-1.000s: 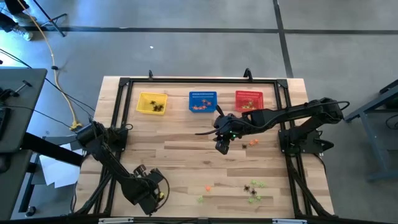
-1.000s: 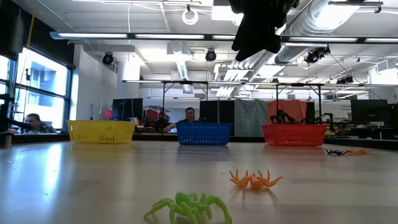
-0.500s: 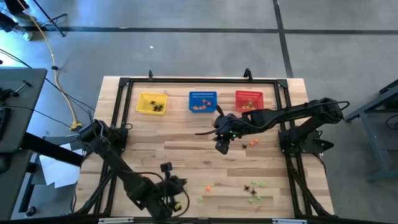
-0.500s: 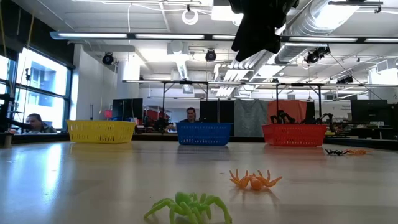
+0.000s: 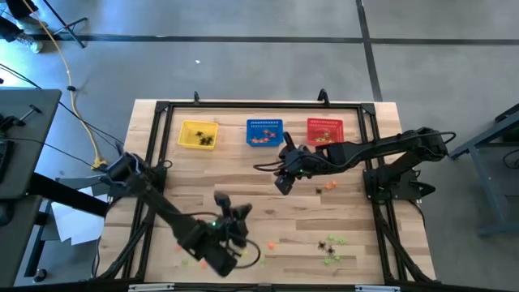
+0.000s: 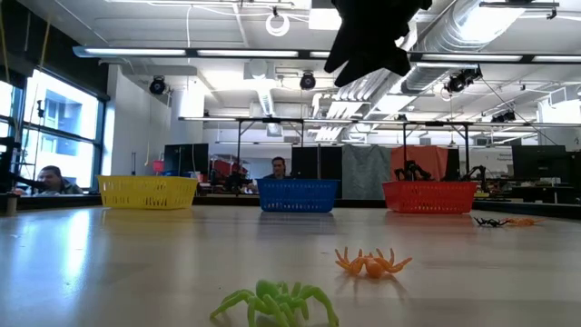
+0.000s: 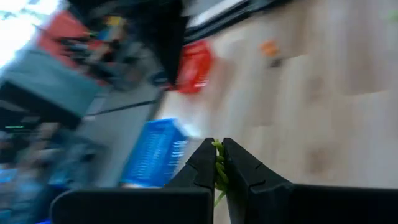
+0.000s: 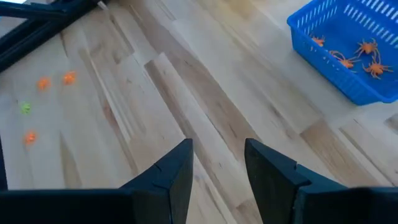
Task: Sort Halloween decoration
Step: Put the green spider toy into the red basket
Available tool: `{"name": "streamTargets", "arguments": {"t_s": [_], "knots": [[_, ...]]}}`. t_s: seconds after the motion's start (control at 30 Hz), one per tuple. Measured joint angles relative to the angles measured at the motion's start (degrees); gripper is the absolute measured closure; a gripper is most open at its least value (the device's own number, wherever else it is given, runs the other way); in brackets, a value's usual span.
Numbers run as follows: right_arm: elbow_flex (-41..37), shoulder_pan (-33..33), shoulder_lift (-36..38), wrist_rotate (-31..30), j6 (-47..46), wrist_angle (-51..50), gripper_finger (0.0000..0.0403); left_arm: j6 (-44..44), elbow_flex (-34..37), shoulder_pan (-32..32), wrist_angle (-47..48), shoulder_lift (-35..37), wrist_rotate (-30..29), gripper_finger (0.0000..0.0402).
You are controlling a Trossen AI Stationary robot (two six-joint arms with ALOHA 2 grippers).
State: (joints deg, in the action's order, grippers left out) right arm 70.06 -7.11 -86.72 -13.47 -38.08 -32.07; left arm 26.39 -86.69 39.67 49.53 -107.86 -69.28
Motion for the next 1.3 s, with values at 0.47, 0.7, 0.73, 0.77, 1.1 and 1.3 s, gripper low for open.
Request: {"name": "streamTargets", "arguments": {"t_s": [0.47,0.7,0.73,0.77,1.1,1.3], "knots": [[0.0,-7.19,0.0,4.87,-2.63,-0.03,0.026,-4.25,15.64,-9.5,-7.05,10.76,-4.79,0.0401],[1.92,-13.92,0.0,-5.8,-0.79,-1.23,0.026,-35.01,33.58,-14.61,-47.59,23.92,23.4,0.0401],[2.6,-14.7,0.0,-7.42,-0.9,-2.12,0.026,-38.87,36.71,-16.1,-55.49,25.75,30.28,0.0401],[3.38,-15.46,0.0,-9.08,-0.92,-2.55,0.026,-41.44,39.31,-17.75,-62.02,27.26,35.01,0.0401],[12.68,-25.0,0.09,-26.72,-8.64,-11.0,0.026,-43.42,43.59,-36.61,-78.34,30.8,48.96,0.0401],[12.76,-28.94,0.04,-30.82,-19.68,-15.04,0.026,-42.05,38.58,-46.18,-78.63,26.18,57.93,0.0401]]}}
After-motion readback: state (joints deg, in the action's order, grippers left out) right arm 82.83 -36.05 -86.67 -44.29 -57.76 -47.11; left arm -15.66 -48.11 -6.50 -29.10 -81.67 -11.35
